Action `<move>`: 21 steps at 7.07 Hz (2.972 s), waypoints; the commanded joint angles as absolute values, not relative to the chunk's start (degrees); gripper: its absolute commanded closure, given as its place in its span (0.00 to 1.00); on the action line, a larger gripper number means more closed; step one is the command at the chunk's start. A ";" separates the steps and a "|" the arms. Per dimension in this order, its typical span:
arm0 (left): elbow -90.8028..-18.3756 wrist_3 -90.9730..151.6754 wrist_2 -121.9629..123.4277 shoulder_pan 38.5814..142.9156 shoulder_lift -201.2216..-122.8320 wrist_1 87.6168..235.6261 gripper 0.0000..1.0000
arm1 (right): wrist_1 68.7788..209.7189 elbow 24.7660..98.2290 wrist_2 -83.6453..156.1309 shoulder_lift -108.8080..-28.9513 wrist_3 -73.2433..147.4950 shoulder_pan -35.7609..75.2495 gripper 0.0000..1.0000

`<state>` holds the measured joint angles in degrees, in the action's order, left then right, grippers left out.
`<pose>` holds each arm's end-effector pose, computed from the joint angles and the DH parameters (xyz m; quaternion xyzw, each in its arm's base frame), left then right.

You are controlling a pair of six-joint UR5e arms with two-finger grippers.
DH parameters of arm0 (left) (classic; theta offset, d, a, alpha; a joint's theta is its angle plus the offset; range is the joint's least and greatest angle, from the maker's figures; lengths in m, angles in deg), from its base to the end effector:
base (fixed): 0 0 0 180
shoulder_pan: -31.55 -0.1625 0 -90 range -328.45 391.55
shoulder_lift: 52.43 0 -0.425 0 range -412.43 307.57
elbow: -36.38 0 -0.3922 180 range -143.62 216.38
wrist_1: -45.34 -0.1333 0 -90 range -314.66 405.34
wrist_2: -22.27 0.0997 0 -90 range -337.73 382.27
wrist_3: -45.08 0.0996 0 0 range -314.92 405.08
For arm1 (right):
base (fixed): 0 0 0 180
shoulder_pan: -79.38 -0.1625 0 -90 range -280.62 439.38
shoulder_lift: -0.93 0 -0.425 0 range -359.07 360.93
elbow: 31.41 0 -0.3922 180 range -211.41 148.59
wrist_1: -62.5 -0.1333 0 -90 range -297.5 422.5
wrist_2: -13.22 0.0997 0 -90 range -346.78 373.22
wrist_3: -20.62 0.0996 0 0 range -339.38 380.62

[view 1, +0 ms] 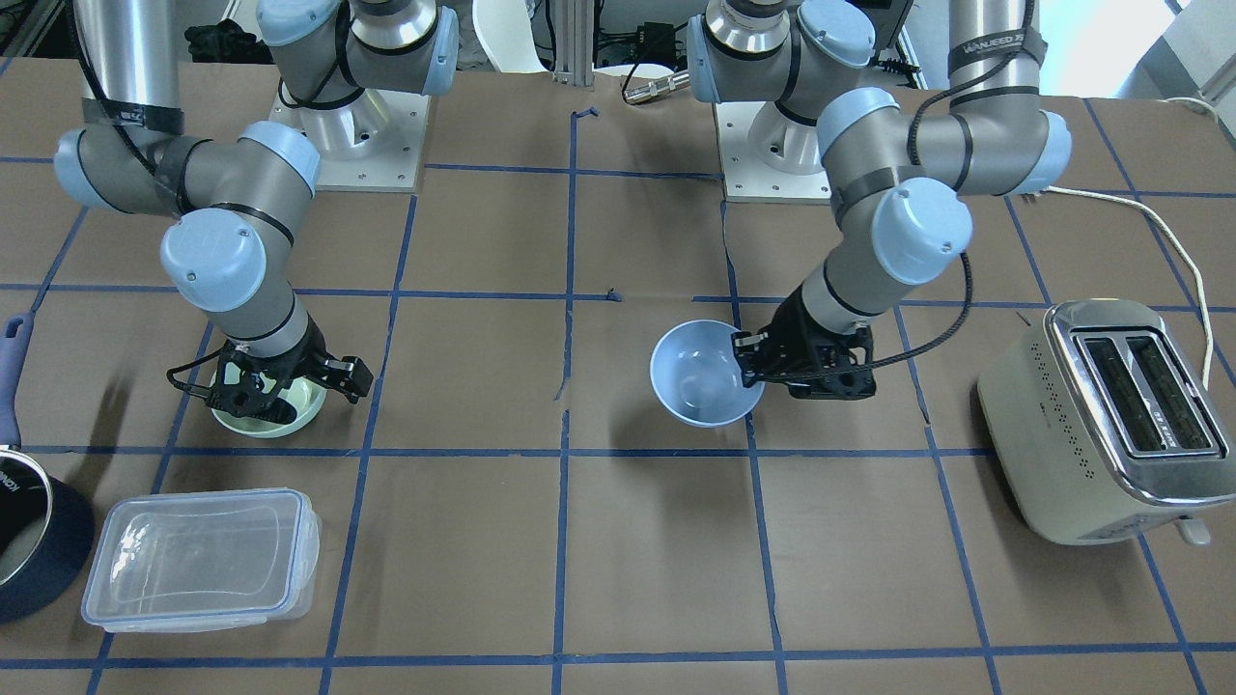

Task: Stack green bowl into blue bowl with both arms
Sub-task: 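Grasp blue bowl rim with left gripper while right gripper grasps green bowl, then carry the blue bowl to the table center with the left gripper and release it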

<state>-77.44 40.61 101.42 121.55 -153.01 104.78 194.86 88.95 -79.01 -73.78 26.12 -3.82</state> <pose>-0.1520 -0.4946 0.2544 0.0420 -0.9941 -0.0370 0.0931 0.0717 -0.4920 0.1869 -0.1065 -0.9937 -0.0289 0.0191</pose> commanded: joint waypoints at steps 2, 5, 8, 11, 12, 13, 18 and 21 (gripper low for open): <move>-75.94 22.18 94.88 133.83 -158.40 91.45 0.99 | 195.75 89.27 -78.98 -73.69 26.86 -3.68 1.00; -76.12 21.96 99.49 137.81 -161.33 83.93 0.99 | 194.78 87.52 -79.50 -74.31 27.13 -3.42 1.00; -76.29 26.36 103.56 137.29 -162.29 83.49 0.99 | 182.71 79.11 -79.42 -74.92 27.56 -3.42 1.00; -76.21 26.45 103.56 137.29 -163.44 83.49 0.98 | 170.63 70.12 -79.42 -74.92 30.19 -3.77 1.00; -76.21 26.54 103.56 137.29 -163.53 83.49 0.93 | 170.35 69.41 -79.24 -75.01 32.82 -4.12 1.00; -76.38 26.80 103.56 137.29 -163.70 83.49 0.90 | 170.34 69.31 -79.24 -75.01 33.10 -4.12 1.00; -74.37 23.81 103.82 136.76 -162.57 83.83 0.06 | 169.04 66.69 -78.97 -74.40 37.39 -6.22 1.00; -63.43 39.19 106.44 129.83 -155.03 107.63 0.00 | 169.29 66.06 -78.45 -74.05 44.42 -8.85 1.00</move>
